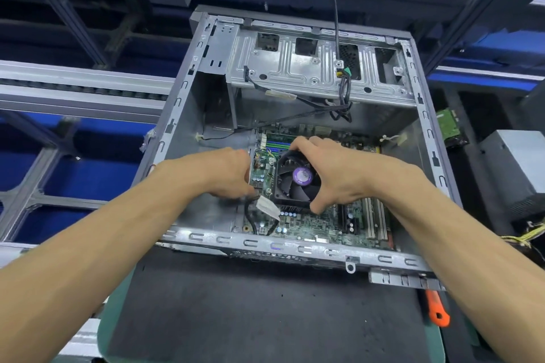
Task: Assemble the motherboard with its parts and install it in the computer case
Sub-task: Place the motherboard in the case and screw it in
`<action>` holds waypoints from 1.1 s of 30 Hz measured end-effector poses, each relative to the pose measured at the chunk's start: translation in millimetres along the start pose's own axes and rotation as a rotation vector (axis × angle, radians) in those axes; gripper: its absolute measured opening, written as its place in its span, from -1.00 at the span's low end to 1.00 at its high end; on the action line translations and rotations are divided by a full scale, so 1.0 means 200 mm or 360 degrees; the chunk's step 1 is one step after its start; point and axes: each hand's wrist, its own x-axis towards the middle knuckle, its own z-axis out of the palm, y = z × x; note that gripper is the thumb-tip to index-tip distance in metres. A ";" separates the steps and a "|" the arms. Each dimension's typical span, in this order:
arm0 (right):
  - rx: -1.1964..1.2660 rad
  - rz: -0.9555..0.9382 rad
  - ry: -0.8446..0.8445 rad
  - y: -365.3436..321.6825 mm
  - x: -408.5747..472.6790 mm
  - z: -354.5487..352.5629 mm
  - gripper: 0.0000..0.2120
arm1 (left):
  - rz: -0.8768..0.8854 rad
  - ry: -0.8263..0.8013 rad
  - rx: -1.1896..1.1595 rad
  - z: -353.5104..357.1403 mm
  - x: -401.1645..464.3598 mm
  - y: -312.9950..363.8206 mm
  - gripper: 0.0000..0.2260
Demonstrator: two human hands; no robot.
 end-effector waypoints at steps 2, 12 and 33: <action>-0.0031 0.0013 -0.0033 0.00 0.00 0.00 0.05 | 0.0002 -0.0047 0.0009 0.00 -0.01 0.01 -0.67; 0.0070 -0.0032 -0.0118 0.02 0.00 -0.05 -0.04 | 0.0039 -0.0225 -0.0018 -0.02 -0.05 0.04 -0.80; 0.0188 -0.0055 -0.0070 0.00 0.01 -0.05 -0.14 | -0.0026 -0.0112 0.0255 0.00 -0.01 0.04 -0.78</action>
